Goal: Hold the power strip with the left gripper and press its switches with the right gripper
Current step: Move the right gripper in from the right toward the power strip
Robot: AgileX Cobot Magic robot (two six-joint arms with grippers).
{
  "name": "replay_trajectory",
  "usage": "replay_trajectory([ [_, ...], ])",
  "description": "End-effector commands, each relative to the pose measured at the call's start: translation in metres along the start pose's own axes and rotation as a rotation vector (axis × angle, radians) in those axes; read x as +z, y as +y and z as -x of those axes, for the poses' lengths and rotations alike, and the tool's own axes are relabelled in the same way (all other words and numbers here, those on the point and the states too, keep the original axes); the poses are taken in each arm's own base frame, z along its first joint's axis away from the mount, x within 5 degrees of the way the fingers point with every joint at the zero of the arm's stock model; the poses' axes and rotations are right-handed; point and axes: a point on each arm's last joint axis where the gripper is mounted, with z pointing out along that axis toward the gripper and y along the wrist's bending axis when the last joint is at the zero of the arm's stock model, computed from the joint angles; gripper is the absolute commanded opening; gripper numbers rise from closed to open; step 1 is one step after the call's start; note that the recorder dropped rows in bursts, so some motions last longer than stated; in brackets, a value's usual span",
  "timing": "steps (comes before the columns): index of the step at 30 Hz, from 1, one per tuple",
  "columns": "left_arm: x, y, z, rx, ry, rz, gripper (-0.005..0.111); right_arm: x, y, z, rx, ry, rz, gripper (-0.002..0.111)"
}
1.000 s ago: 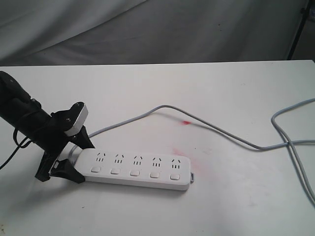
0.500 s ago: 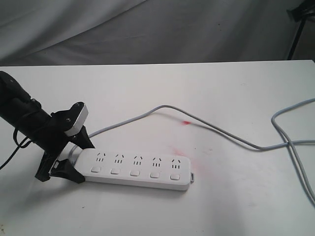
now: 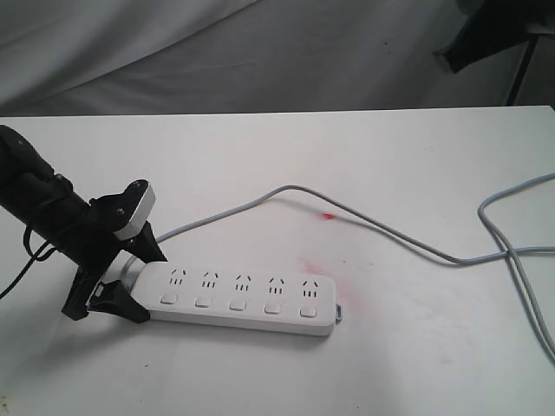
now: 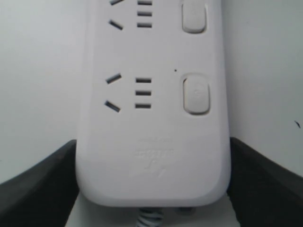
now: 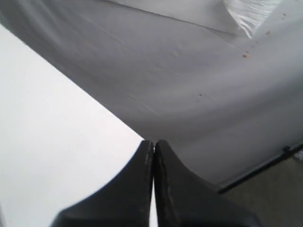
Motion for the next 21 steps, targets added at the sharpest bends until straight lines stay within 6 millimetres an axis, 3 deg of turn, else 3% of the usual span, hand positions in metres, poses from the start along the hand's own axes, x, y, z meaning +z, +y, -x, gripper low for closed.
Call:
replay_trajectory([
  [1, 0.001, -0.001, 0.002, 0.002, -0.002, -0.001, 0.000, -0.002, 0.024, 0.013, -0.047, -0.030, 0.118, 0.000],
  [10, 0.001, -0.001, 0.002, 0.002, -0.002, -0.001, 0.000, 0.019, 0.074, 0.004, -0.076, 0.003, 0.483, 0.000],
  [16, 0.001, -0.001, 0.002, 0.002, -0.002, -0.001, 0.000, 0.024, 0.109, 0.005, -0.108, -0.159, 0.837, 0.000],
  [21, 0.001, -0.001, 0.002, 0.002, -0.002, -0.001, 0.000, 0.034, 0.127, 0.002, -0.040, -0.228, 0.974, 0.000],
])
